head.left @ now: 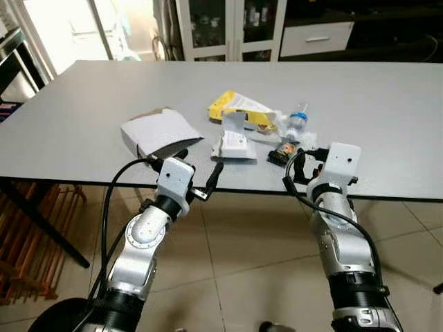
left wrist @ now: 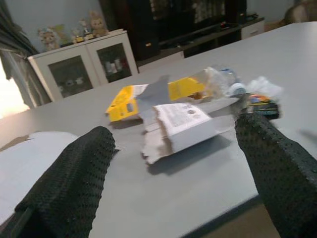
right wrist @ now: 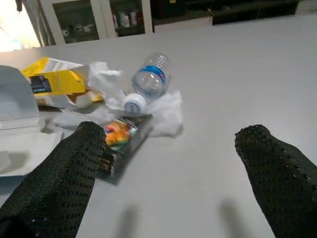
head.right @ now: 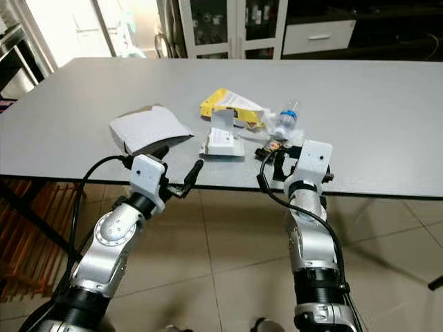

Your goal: Picking trash to rubbish bin

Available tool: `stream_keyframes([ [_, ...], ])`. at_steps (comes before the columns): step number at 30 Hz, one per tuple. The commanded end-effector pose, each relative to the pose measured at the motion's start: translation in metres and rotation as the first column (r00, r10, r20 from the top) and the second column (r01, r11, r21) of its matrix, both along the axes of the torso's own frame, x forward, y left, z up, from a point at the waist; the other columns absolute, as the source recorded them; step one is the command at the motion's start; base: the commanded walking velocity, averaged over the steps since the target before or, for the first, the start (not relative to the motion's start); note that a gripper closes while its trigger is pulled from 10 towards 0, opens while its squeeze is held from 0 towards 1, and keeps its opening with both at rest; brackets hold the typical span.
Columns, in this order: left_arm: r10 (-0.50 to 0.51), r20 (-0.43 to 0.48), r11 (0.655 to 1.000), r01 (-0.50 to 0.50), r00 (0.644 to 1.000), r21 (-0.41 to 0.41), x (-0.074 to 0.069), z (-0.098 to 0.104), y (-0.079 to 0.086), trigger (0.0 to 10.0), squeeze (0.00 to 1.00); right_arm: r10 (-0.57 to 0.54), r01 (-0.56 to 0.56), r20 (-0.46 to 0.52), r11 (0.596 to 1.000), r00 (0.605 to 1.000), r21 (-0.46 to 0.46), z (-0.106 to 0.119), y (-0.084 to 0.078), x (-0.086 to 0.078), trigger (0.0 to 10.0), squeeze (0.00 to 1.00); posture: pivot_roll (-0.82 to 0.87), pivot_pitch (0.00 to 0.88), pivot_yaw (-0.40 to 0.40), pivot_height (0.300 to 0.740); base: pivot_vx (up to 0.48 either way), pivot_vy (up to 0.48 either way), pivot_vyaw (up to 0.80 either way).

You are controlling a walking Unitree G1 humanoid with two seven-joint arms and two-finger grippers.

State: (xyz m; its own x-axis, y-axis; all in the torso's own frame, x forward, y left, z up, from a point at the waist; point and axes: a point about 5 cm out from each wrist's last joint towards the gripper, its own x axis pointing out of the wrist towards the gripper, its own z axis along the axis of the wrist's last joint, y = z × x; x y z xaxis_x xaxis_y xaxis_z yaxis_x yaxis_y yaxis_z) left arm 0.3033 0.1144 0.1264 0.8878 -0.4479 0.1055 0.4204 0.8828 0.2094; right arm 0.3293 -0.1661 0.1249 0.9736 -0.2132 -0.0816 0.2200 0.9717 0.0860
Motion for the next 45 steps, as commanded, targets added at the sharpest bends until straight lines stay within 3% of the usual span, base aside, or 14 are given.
stream_keyframes([
  [1, -0.004, -0.006, 1.000, 0.004, 1.000, 0.011, -0.002, 0.001, 0.002, 10.0, 0.00, -0.001, 0.001, -0.020, 1.000, 1.000, 0.028, -0.001, 0.000, 0.003, 10.0, 0.00, -0.03, 0.076, 0.063, 0.740, 0.000, 0.000, 0.00],
  [9, -0.028, -0.033, 1.000, 0.028, 0.999, 0.003, -0.011, 0.002, 0.005, 10.0, 0.00, -0.002, 0.002, 0.011, 1.000, 1.000, 0.023, 0.010, -0.008, 0.011, 10.0, 0.00, -0.01, 0.107, 0.068, 0.740, 0.249, 0.000, 0.00],
  [24, -0.028, -0.047, 0.999, 0.029, 0.998, 0.018, -0.014, 0.002, 0.005, 10.0, 0.00, 0.006, -0.007, 0.020, 1.000, 1.000, 0.029, 0.013, -0.002, 0.013, 10.0, 0.00, -0.01, 0.107, 0.071, 0.740, 0.480, 0.000, 0.00],
  [33, -0.015, -0.048, 1.000, 0.016, 0.999, 0.021, -0.015, 0.004, 0.006, 10.0, 0.00, 0.044, -0.049, 0.048, 0.992, 0.998, 0.119, 0.035, 0.013, 0.021, 10.0, 0.00, 0.00, 0.109, 0.067, 0.740, 0.293, 0.000, 0.00],
  [37, -0.011, -0.045, 1.000, 0.012, 0.999, 0.017, -0.015, 0.005, 0.006, 10.0, 0.00, 0.029, -0.028, -0.002, 0.983, 1.000, 0.181, 0.037, 0.020, 0.022, 10.0, 0.00, 0.00, 0.108, 0.065, 0.740, 0.000, 0.000, 0.00],
  [45, -0.006, -0.049, 1.000, 0.007, 0.999, 0.016, -0.015, 0.005, 0.005, 10.0, 0.00, 0.056, -0.054, -0.003, 0.976, 0.998, 0.212, 0.049, 0.026, 0.025, 10.0, 0.00, 0.00, 0.109, 0.062, 0.740, 0.000, 0.000, 0.00],
])
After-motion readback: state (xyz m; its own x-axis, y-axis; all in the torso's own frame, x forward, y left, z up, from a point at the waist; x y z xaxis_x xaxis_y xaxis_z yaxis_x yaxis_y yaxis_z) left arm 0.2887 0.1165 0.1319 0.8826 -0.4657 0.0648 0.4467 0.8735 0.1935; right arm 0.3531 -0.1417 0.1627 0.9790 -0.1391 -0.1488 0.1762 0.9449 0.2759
